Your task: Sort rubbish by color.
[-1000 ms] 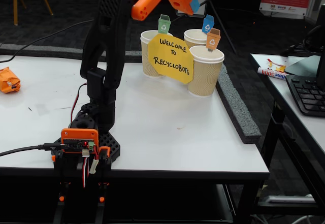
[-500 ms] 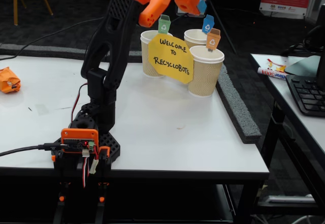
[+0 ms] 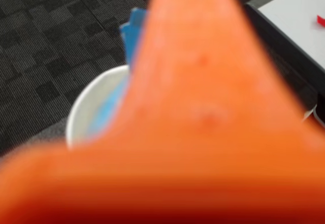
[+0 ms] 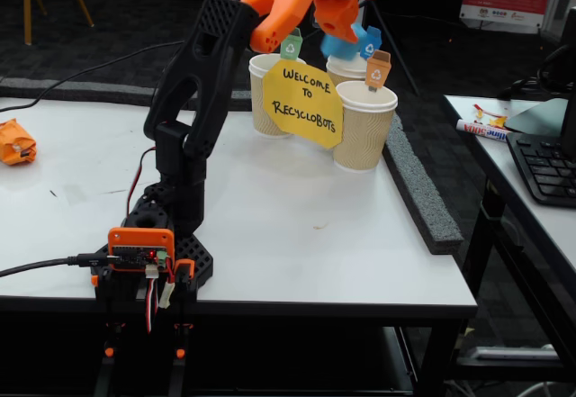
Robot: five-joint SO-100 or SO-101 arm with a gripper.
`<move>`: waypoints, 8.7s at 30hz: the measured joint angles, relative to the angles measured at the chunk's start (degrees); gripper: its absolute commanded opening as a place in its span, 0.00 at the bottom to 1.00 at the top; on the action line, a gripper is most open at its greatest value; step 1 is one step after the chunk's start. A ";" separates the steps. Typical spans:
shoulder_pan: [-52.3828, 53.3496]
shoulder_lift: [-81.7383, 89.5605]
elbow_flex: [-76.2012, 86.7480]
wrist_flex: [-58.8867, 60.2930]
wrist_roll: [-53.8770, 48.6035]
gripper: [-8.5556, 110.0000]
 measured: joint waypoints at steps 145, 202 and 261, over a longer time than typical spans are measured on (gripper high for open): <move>-75.50 114.61 112.59 2.99 0.00 0.10; -85.25 17.58 64.07 -13.54 0.00 0.10; -45.53 127.27 105.29 8.09 0.00 0.07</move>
